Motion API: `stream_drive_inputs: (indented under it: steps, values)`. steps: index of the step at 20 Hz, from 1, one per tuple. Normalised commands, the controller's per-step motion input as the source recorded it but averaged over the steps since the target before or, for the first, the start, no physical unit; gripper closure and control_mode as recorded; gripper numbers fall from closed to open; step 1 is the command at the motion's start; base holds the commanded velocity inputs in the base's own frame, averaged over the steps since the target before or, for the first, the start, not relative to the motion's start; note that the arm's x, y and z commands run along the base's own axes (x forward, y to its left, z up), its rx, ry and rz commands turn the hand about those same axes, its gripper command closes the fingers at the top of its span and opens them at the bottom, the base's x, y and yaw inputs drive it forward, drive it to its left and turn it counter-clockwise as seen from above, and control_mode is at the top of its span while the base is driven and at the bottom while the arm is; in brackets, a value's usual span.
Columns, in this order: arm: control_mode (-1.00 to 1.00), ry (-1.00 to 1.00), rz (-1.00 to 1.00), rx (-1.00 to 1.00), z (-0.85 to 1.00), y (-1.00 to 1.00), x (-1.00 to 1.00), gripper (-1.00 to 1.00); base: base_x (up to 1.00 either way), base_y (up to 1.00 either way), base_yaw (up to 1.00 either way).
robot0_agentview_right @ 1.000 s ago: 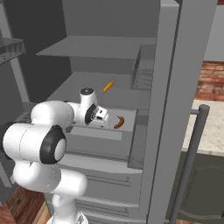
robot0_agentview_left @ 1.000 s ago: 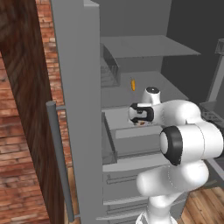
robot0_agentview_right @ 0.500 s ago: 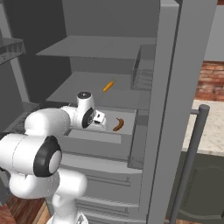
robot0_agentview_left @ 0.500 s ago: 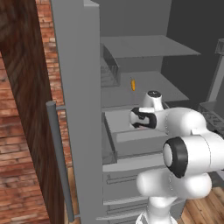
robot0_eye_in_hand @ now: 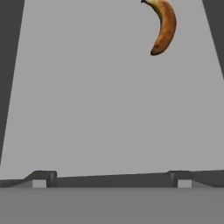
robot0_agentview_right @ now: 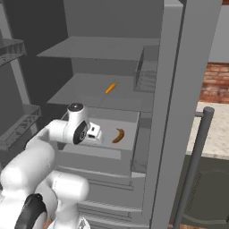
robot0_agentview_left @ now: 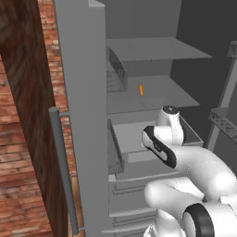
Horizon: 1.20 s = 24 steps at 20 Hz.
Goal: Fully open the fridge drawer.
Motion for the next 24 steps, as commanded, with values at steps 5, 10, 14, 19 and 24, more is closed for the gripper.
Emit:
stream_drive_inputs:
  steps: [5,10,14,19,24]
  values:
    - [-1.0,-0.07,0.0,0.0,0.09,0.06,-0.68,-1.0,0.0,0.0,0.0]
    - [-1.0,-0.14,0.0,0.0,0.52,0.04,-0.5,-1.0,0.0,0.0,0.0]
    - [-1.0,-0.22,-0.04,0.0,1.0,0.23,-0.08,-1.0,0.0,0.0,0.0]
    - [-1.0,-0.25,-0.06,0.0,1.0,0.33,-0.18,-1.0,0.0,0.0,0.0]
    - [-1.0,-0.24,-0.04,0.0,1.0,0.18,-0.38,-1.0,0.0,0.0,0.0]
